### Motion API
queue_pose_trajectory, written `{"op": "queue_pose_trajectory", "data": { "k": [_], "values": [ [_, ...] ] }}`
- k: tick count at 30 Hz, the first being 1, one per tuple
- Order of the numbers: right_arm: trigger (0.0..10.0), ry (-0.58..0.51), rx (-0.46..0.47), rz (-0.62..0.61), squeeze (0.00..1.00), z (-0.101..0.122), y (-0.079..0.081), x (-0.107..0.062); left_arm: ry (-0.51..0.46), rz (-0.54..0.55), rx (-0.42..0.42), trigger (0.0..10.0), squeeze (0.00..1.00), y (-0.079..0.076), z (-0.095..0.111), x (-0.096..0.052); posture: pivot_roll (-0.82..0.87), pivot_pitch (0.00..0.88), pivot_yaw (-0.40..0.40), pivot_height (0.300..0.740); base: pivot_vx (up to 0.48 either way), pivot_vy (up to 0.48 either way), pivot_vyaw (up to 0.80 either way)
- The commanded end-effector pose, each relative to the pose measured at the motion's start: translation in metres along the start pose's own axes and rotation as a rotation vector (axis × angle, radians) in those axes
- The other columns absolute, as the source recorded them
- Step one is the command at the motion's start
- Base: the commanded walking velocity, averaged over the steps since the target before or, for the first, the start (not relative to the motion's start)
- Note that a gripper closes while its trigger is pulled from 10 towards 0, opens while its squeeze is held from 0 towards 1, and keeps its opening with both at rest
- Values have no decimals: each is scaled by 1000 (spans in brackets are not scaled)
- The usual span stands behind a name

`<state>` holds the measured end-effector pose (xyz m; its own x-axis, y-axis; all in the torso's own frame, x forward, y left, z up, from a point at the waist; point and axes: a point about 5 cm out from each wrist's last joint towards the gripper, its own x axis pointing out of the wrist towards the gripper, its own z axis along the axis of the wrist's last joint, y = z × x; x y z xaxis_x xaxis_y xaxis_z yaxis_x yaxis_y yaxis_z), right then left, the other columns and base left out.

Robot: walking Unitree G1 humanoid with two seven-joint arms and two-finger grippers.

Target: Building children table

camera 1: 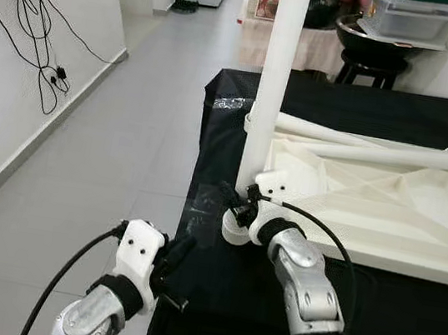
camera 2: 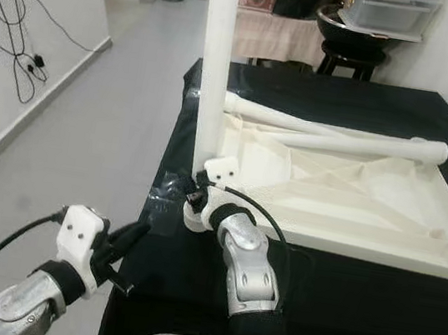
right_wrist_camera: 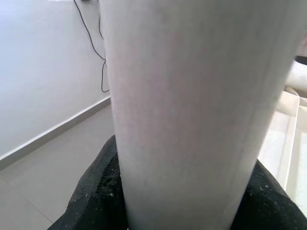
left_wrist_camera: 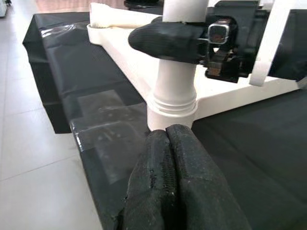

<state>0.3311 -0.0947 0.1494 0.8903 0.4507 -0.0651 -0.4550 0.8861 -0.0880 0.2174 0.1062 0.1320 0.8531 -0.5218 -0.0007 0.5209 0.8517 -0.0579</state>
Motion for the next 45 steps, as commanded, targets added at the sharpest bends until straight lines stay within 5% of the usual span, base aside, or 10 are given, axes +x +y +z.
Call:
{"op": "queue_pose_trajectory", "data": {
  "k": [1, 2, 4, 6, 7, 12, 13, 27, 30, 45],
  "values": [
    [0, 111, 10, -35, 0, -22, -7, -5, 14, -4, -10, 10000, 0, 2, -4, 0, -18, 54, 11, 740, 0, 0, 0],
    [5882, 124, 4, -51, 0, -21, -5, -5, 13, -3, -10, 10000, 0, 2, -4, 0, -15, 52, 12, 740, 0, 0, 0],
    [10000, 107, 27, -29, 0, -17, -2, -5, 12, 0, -9, 10000, 0, 2, -4, 0, -14, 51, 12, 740, 0, 0, 0],
    [10000, 94, 45, -12, 0, -14, -1, -5, 11, 3, -9, 10000, 0, 2, -4, 0, -14, 51, 12, 740, 0, 0, 0],
    [10000, 73, 54, 30, 1000, -8, 0, -3, 10, 4, -9, 10000, 0, 2, -4, 0, -11, 49, 10, 740, 0, 0, 0],
    [10000, -63, 35, 354, 965, 26, 5, 4, 9, 4, -9, 10000, 0, 2, -4, 2, -10, 45, 9, 740, 0, 0, 0],
    [10000, -75, -2, 466, 0, 31, 5, 4, 8, 4, -10, 10000, 0, 2, -4, 2, -6, 44, 7, 740, 0, 0, 0],
    [10000, -8, -106, 899, 0, 34, -4, 10, 4, 9, -10, 10000, 0, 1, -4, 3, 21, 45, -1, 740, 0, 0, 0],
    [0, -9, -95, 893, 0, 33, -6, 13, 5, 9, -10, 10000, 0, 0, -5, 3, 26, 46, -4, 740, 0, 0, 0],
    [0, -21, -71, 859, 0, 25, -23, 0, 3, 8, -17, 10000, 0, -2, -5, 2, 12, 56, 1, 740, 0, 0, 0]
  ]
}}
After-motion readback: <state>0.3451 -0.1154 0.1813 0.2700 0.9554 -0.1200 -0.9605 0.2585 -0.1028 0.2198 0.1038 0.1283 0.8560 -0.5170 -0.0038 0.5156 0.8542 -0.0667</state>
